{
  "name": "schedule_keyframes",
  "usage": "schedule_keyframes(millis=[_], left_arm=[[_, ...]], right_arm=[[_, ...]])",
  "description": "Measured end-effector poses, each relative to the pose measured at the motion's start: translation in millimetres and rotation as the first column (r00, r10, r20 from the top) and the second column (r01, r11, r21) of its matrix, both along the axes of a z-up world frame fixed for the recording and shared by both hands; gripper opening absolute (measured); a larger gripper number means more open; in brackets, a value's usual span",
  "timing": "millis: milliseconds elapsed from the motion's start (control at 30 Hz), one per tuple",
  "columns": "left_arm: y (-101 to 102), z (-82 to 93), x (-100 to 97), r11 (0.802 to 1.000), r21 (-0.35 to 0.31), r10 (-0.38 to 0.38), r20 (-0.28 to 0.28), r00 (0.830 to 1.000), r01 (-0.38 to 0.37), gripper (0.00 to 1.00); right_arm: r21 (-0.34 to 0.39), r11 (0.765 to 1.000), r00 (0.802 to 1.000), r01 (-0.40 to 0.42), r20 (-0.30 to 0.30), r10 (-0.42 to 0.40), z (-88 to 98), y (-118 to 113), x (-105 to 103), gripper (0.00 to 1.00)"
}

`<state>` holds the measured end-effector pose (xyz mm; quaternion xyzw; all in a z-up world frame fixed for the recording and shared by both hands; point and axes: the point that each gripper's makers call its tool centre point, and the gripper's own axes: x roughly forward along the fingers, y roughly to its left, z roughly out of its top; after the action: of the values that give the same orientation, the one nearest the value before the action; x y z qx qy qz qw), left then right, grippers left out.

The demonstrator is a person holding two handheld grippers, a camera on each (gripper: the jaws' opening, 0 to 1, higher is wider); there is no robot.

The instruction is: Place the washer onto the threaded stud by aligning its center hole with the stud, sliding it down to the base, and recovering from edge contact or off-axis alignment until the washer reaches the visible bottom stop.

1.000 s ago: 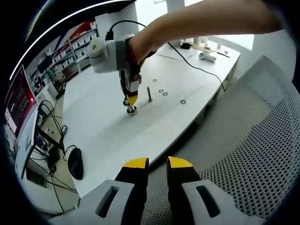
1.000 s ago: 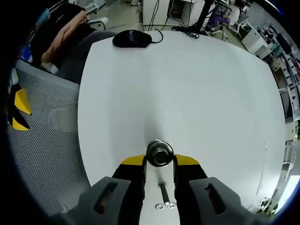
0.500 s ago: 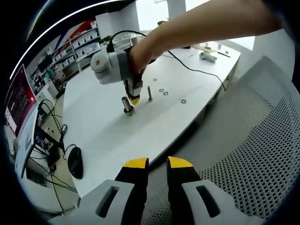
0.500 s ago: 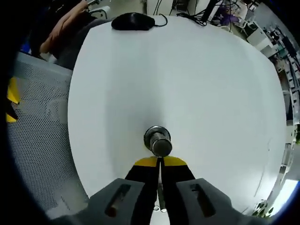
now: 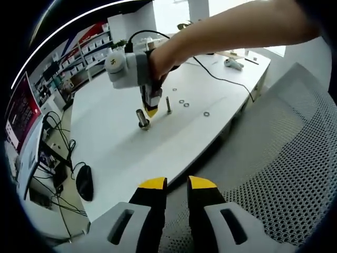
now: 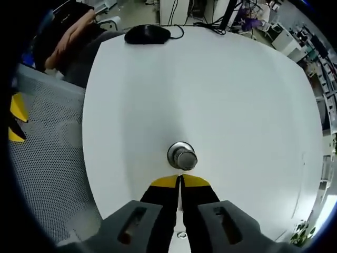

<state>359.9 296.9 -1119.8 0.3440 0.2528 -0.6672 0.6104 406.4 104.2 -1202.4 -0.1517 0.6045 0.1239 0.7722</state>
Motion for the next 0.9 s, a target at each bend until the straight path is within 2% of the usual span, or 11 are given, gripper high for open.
schedule_keyframes(millis=[233, 467, 567, 900], left_arm=[[-0.5, 0.4, 0.0, 1.000, -0.002, -0.002, 0.002, 1.000, 0.002, 0.13], [-0.8, 1.1, -0.3, 1.000, -0.004, -0.007, 0.003, 1.000, 0.007, 0.13], [-1.1, 1.1, -0.1, 1.000, -0.006, -0.009, 0.004, 1.000, 0.009, 0.13], [-1.4, 1.2, -0.6, 1.000, -0.008, -0.015, 0.005, 1.000, 0.015, 0.13]], right_arm=[[0.011, 1.000, 0.999, 0.011, 0.040, -0.012, 8.7, 0.5, -9.7, 0.04], [0.032, 0.999, 0.995, 0.032, 0.098, -0.035, 25.5, -4.0, -20.5, 0.05], [0.042, 0.998, 0.992, 0.047, 0.113, -0.051, 33.6, -3.7, -31.0, 0.06], [0.036, 0.996, 0.988, 0.077, 0.130, -0.081, 40.5, -18.4, -60.6, 0.12]])
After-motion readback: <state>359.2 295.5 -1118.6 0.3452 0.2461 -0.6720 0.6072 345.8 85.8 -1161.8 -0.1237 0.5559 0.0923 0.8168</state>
